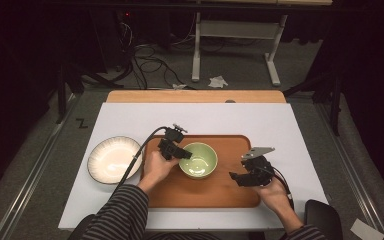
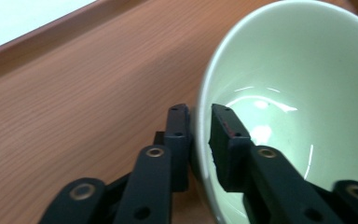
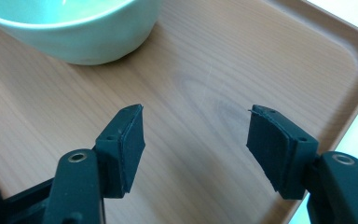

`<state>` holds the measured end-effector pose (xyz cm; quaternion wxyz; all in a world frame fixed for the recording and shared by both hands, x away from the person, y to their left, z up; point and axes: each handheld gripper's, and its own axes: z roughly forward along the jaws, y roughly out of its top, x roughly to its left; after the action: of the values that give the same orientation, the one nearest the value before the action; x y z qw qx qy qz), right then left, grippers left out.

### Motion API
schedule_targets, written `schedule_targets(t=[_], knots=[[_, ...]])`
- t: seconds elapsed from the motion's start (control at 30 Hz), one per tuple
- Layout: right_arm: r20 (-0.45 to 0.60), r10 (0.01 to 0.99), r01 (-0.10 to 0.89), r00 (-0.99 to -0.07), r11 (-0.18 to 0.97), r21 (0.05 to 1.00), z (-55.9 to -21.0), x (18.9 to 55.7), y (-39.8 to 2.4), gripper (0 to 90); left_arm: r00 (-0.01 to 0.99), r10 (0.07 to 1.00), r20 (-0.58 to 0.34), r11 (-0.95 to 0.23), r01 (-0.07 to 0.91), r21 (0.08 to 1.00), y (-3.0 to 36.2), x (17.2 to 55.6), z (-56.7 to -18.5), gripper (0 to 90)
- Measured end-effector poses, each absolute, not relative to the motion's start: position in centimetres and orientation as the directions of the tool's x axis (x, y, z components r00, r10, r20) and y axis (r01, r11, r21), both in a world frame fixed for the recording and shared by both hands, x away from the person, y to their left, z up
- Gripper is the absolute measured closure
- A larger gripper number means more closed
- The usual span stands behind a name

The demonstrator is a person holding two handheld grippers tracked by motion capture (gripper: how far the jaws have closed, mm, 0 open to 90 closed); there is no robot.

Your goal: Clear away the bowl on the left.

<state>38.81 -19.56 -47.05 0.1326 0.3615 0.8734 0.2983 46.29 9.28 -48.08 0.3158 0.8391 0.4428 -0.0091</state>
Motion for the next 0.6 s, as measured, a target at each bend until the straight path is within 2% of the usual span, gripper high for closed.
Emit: schedule_targets(t=[0.4, 0.6], knots=[[-0.014, 0.707, 0.551, -0.707, 0.562, 0.617, -47.0, 38.8, -19.6, 38.1, 0.619, 0.742, -0.258, -0.415, 0.726, 0.548, 9.4, 45.8, -47.3, 54.9], [-0.016, 0.708, 0.554, -0.707, 0.567, 0.609, -47.1, 38.8, -19.6, 37.9, 0.639, 0.73, -0.243, -0.435, 0.709, 0.556, 9.4, 45.5, -46.9, 50.9]])
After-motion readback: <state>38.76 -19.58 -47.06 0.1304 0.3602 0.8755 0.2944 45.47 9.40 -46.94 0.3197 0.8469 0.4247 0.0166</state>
